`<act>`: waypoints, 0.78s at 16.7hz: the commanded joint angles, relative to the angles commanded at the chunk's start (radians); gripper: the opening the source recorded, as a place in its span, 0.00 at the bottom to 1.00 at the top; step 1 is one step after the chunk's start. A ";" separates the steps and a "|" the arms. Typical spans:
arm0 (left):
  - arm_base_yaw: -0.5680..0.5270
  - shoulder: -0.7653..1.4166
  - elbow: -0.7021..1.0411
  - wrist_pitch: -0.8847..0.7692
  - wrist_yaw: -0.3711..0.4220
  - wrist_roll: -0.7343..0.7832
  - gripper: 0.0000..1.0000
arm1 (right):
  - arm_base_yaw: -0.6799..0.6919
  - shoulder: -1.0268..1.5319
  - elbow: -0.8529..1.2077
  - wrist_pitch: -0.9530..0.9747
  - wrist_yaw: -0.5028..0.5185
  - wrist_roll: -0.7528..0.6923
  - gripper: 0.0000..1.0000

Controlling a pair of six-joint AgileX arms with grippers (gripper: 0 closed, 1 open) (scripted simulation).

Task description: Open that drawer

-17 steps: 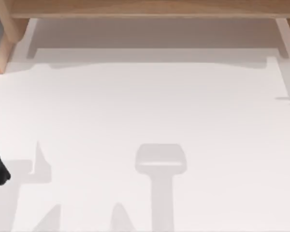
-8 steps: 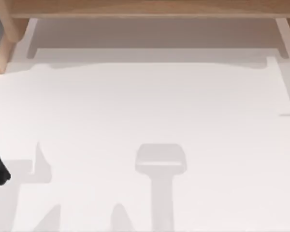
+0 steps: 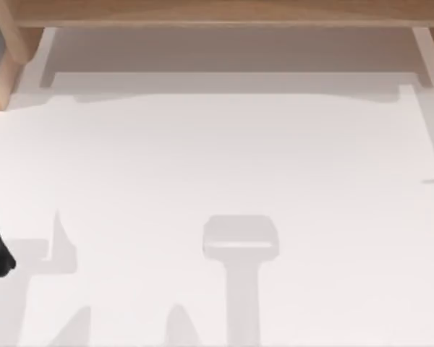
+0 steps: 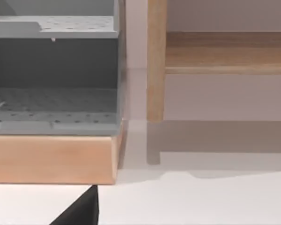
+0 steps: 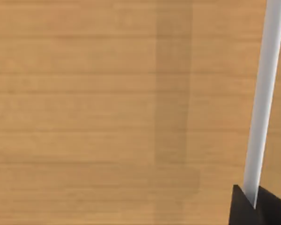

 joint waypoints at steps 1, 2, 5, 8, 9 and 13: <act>0.000 0.000 0.000 0.000 0.000 0.000 1.00 | 0.000 0.000 0.000 0.000 0.000 0.000 0.15; 0.000 0.000 0.000 0.000 0.000 0.000 1.00 | 0.000 0.000 0.000 0.000 0.000 0.000 0.23; 0.000 0.000 0.000 0.000 0.000 0.000 1.00 | 0.000 0.000 0.000 0.000 0.000 0.000 0.45; 0.000 0.000 0.000 0.000 0.000 0.000 1.00 | 0.000 0.000 0.000 0.000 0.000 0.000 0.68; 0.000 0.000 0.000 0.000 0.000 0.000 1.00 | 0.000 0.000 0.000 0.000 0.000 0.000 0.75; 0.000 0.000 0.000 0.000 0.000 0.000 1.00 | 0.000 0.000 0.000 0.000 0.000 0.000 1.00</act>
